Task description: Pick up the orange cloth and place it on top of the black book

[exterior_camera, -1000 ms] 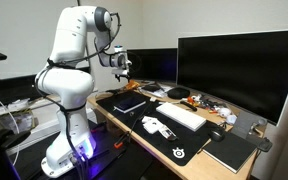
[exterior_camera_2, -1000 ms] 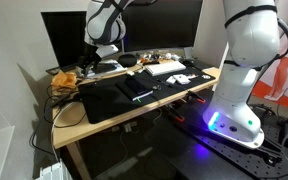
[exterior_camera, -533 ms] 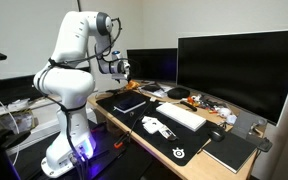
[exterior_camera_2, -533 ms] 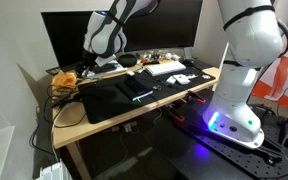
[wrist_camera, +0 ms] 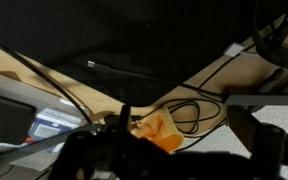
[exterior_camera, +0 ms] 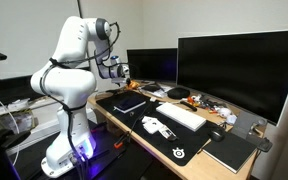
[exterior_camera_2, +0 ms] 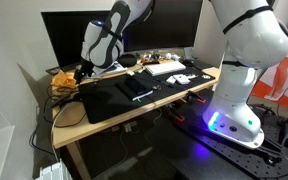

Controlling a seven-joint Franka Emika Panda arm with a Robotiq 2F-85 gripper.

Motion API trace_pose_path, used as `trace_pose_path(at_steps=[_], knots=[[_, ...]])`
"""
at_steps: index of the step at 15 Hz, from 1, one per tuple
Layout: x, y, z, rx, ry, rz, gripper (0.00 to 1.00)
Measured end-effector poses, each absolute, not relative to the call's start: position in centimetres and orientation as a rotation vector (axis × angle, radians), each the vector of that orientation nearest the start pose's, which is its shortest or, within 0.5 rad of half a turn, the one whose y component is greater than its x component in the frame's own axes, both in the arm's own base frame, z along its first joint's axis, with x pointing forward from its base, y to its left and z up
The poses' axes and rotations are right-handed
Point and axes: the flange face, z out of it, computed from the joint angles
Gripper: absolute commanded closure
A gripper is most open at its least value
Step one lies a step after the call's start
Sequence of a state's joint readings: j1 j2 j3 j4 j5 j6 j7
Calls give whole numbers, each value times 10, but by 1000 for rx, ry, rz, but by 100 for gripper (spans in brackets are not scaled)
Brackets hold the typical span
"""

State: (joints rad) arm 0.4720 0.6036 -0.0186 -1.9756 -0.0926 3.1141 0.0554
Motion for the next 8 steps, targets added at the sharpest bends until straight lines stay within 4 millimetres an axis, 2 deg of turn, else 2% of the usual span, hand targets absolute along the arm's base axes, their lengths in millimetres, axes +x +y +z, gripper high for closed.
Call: trace_pose_path(at_steps=[8], knots=[[597, 317, 204, -2866, -665, -835, 0]])
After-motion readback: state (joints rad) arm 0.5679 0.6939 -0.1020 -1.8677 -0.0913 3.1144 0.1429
